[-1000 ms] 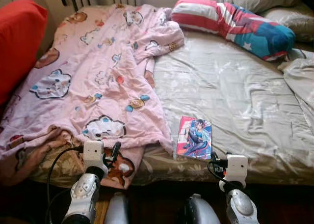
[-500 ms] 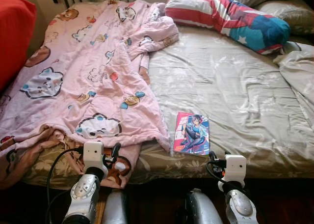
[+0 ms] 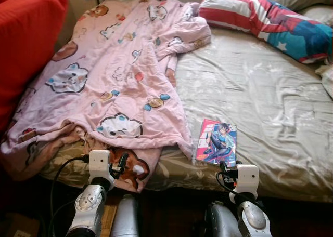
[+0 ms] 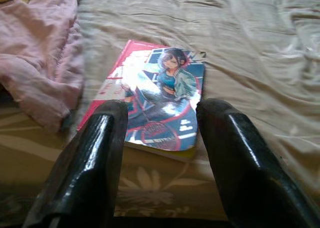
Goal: Clean up the room
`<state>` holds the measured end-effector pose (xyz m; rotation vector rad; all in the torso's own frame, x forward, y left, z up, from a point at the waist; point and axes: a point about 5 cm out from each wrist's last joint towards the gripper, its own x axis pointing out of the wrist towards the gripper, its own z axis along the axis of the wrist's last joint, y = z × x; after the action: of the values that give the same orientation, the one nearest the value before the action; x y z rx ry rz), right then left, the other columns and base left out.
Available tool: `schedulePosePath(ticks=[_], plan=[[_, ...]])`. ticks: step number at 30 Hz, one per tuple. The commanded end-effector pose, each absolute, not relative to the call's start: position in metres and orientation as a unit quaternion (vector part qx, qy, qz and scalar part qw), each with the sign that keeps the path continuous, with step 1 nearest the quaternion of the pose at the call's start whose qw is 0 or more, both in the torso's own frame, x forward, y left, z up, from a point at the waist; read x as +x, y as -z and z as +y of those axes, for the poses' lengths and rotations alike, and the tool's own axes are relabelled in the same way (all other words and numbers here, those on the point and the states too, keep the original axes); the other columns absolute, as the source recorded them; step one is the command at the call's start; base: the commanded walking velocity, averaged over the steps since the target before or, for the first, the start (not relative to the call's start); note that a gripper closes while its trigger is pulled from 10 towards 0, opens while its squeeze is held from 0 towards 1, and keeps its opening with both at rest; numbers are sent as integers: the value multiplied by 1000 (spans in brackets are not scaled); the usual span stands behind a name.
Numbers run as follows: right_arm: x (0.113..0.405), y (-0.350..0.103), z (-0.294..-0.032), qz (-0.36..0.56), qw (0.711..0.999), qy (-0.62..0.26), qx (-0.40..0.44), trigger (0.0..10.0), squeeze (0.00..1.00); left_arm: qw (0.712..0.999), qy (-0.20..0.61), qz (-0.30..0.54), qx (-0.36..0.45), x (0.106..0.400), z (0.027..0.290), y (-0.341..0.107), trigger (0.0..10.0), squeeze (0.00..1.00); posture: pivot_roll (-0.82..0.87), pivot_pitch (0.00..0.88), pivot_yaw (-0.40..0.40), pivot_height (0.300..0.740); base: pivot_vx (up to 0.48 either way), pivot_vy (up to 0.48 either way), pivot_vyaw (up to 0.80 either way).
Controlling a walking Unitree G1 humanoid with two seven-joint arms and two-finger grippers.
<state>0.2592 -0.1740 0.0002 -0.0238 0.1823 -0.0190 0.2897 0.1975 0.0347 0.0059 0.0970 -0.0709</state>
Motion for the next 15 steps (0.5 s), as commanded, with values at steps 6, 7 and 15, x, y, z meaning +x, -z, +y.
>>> schedulePosePath(ticks=[6,7,15], plan=[[253,6,-174,103,995,15,-7,10000,0,998,36,60,-3,288,197,-31,10000,0,42,193,-7,622,0,0,533],[253,6,-175,105,994,21,-1,10000,0,998,37,60,-3,288,197,-31,10000,0,41,192,-6,622,0,0,0],[252,6,-177,105,994,23,-8,10000,0,997,41,61,-4,287,196,-31,10000,0,41,194,-7,622,192,0,0]])
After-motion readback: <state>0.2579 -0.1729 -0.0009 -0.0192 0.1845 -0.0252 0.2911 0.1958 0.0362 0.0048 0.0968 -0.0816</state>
